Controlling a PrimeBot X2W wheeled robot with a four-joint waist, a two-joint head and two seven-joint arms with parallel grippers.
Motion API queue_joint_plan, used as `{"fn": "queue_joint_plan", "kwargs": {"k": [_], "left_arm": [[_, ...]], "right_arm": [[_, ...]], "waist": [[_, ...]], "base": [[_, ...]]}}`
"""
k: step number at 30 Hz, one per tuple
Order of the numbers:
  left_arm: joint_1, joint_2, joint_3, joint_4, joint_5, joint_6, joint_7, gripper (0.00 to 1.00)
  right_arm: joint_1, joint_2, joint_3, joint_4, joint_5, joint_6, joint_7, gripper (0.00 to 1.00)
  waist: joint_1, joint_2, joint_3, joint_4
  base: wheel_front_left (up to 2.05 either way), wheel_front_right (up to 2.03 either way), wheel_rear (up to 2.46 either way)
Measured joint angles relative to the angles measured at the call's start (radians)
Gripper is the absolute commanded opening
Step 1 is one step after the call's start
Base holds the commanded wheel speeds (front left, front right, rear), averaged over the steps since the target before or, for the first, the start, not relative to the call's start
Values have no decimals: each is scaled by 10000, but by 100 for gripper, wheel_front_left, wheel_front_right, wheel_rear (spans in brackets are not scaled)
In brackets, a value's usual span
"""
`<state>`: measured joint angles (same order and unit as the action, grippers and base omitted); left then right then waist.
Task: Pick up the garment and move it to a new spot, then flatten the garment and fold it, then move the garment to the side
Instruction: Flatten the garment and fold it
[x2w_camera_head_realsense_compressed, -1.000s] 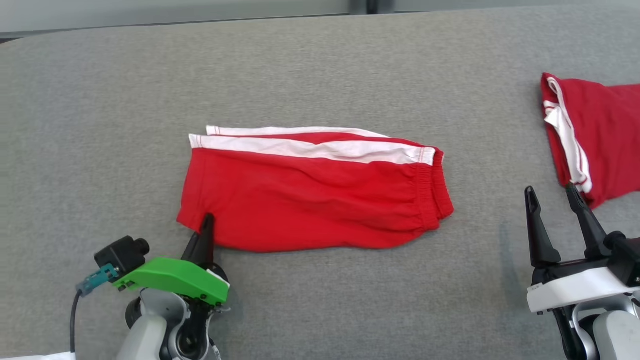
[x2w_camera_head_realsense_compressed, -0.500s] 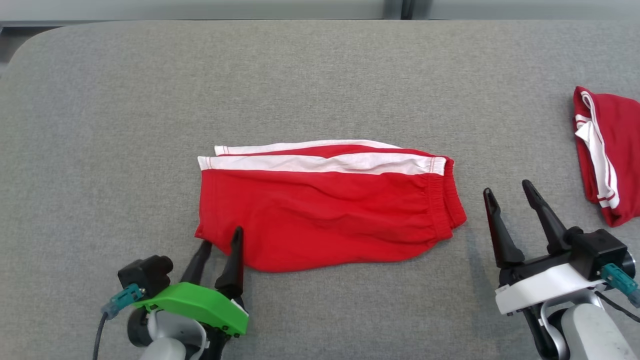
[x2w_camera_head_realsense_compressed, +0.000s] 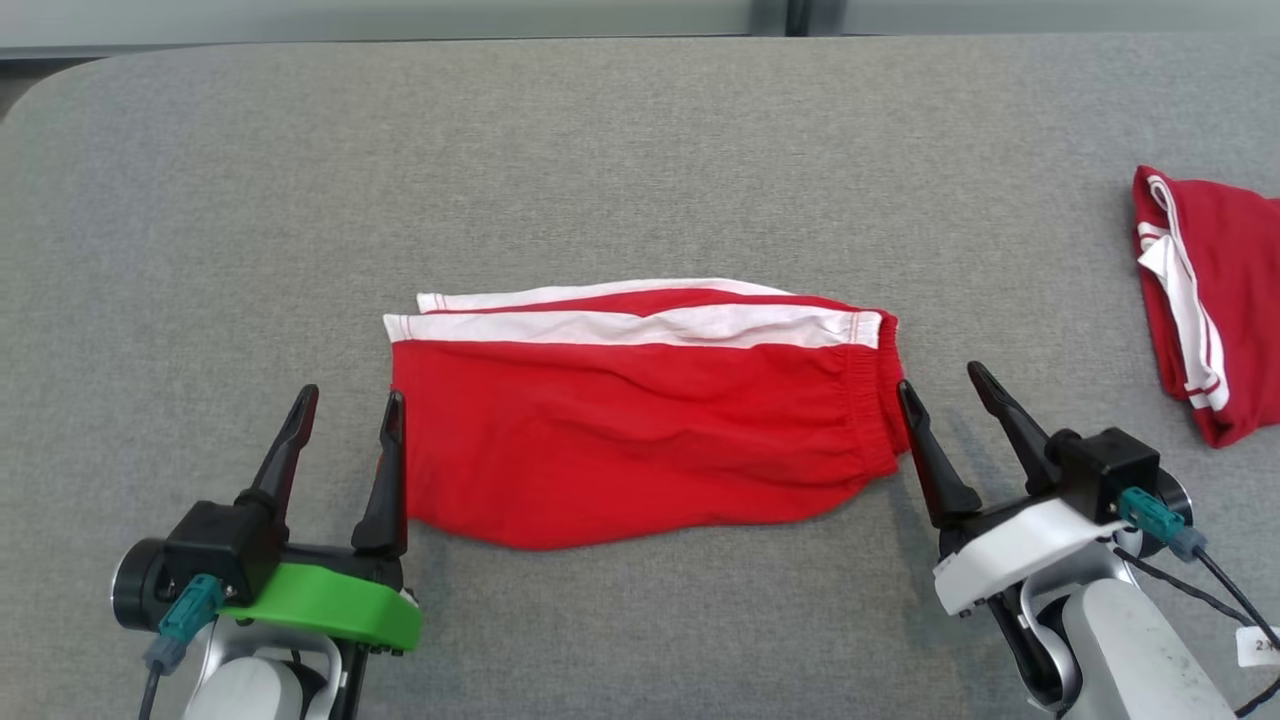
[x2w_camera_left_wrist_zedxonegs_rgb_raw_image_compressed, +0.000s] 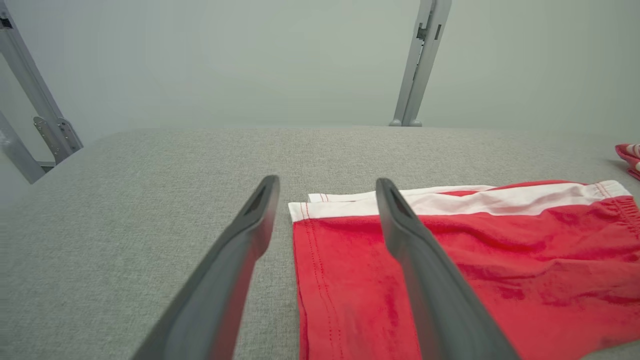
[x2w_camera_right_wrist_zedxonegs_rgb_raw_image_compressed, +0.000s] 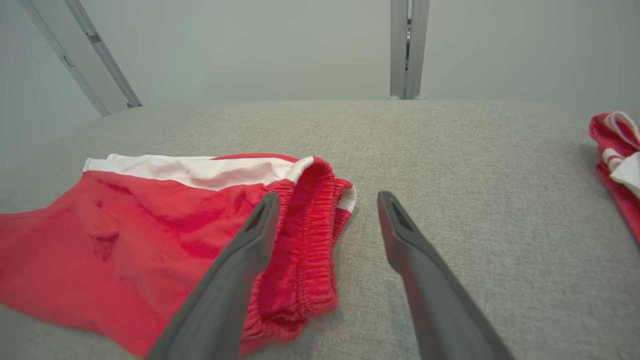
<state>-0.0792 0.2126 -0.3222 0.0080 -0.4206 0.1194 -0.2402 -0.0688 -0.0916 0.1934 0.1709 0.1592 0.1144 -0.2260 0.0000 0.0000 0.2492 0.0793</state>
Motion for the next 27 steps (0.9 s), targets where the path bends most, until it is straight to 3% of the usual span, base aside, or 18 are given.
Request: {"fn": "queue_joint_plan", "kwargs": {"k": [14, 21, 27], "left_arm": [[293, -579, 458, -355, 295, 0, 0, 100], [691, -784, 1007, -489, 297, 46, -29, 100], [749, -963, 905, -754, 575, 46, -31, 100]], "right_arm": [[-559, 61, -44, 1501, 203, 0, 520, 100], [-713, 192, -151, 1795, 399, -4, 541, 100], [-762, 282, -186, 2263, 909, -4, 953, 100]], "waist": [[0, 0, 10, 847], [0, 0, -24, 734], [0, 0, -41, 485]], "base": [[0, 0, 0], [0, 0, 0], [0, 0, 0]]}}
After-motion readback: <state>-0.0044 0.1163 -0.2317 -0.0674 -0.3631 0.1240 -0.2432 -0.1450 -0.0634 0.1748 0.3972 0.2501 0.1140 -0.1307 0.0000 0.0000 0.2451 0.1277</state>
